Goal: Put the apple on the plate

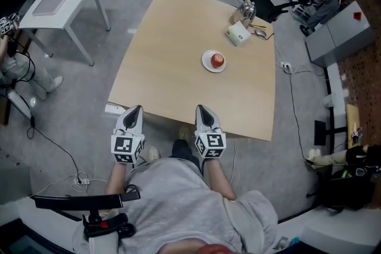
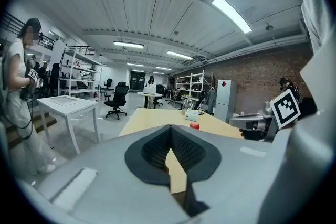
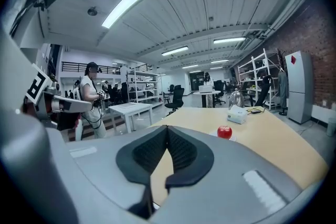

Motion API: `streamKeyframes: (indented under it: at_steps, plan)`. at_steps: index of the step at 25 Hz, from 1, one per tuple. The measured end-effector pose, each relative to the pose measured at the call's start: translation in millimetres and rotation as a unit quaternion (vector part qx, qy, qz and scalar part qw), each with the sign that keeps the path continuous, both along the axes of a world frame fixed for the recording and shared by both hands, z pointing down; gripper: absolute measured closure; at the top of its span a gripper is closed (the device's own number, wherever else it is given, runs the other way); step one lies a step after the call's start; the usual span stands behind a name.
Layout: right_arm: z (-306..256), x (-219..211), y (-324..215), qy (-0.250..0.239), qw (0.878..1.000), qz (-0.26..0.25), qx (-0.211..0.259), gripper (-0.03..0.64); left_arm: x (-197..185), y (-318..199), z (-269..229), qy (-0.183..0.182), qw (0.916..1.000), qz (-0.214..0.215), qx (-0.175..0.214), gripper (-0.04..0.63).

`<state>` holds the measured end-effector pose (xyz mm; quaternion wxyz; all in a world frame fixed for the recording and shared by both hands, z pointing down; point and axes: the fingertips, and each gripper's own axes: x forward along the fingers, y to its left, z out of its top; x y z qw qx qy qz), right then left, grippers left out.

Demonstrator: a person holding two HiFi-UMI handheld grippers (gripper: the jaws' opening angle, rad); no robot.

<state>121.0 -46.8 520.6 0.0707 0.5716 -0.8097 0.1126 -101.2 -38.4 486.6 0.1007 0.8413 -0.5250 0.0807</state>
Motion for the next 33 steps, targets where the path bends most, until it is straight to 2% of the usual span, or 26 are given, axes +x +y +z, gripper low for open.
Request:
streamKeyframes:
  at_steps: [5,33]
  plan:
    - [-11,-13,14,-0.014,1.000,-0.004,0.004,0.611,-12,12,-6,0.001,1.0000,-0.005,0.000,0.575]
    - [-12,-6,15,-0.024,1.000,-0.010,-0.001,0.612,-3,13,-8,0.004,1.0000,-0.007,0.002,0.575]
